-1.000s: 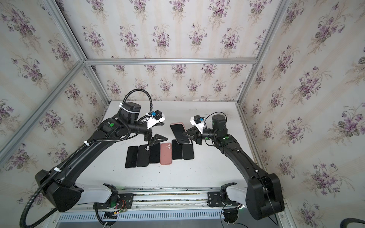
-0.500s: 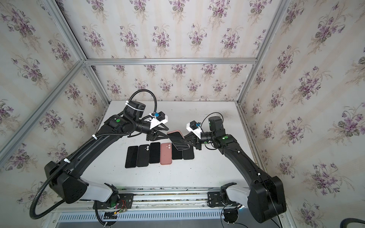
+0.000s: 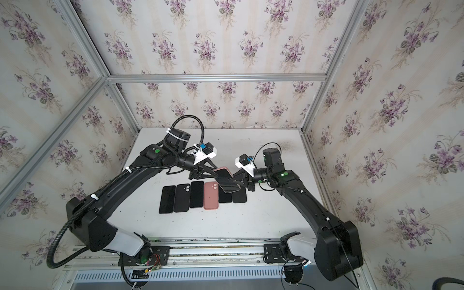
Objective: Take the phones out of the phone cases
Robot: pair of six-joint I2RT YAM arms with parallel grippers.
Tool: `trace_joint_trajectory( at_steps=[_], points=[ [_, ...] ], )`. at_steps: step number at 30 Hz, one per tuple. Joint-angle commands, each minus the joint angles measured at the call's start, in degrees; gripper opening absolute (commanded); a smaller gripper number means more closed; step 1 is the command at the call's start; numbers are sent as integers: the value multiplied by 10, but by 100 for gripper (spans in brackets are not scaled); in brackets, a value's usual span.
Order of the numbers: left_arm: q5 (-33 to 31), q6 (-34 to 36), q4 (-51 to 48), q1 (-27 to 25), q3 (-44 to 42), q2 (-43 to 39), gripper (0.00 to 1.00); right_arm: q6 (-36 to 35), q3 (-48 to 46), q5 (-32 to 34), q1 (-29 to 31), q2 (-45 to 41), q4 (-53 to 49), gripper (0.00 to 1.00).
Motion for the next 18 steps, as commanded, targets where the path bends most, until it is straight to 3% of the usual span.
trace_joint_trajectory(
  at_steps=[1, 5, 11, 13, 15, 18],
  points=[
    [15, 6, -5, -1, -4, 3, 29, -5, 13, -17, 0, -1, 12, 0],
    [22, 1, -5, 0, -5, 11, 9, -5, 12, -15, 0, -1, 11, 0],
    [27, -12, -6, 0, 5, 14, 2, 6, 9, -5, 0, -4, 18, 0],
    [39, -25, -6, 4, 17, 12, 1, 52, 0, 19, 0, -11, 58, 17],
    [60, -57, -7, 14, 40, 12, 0, 148, -21, 79, -1, -24, 148, 36],
    [58, -154, 2, 33, 96, 24, 0, 291, -44, 158, -12, -51, 274, 55]
  ],
)
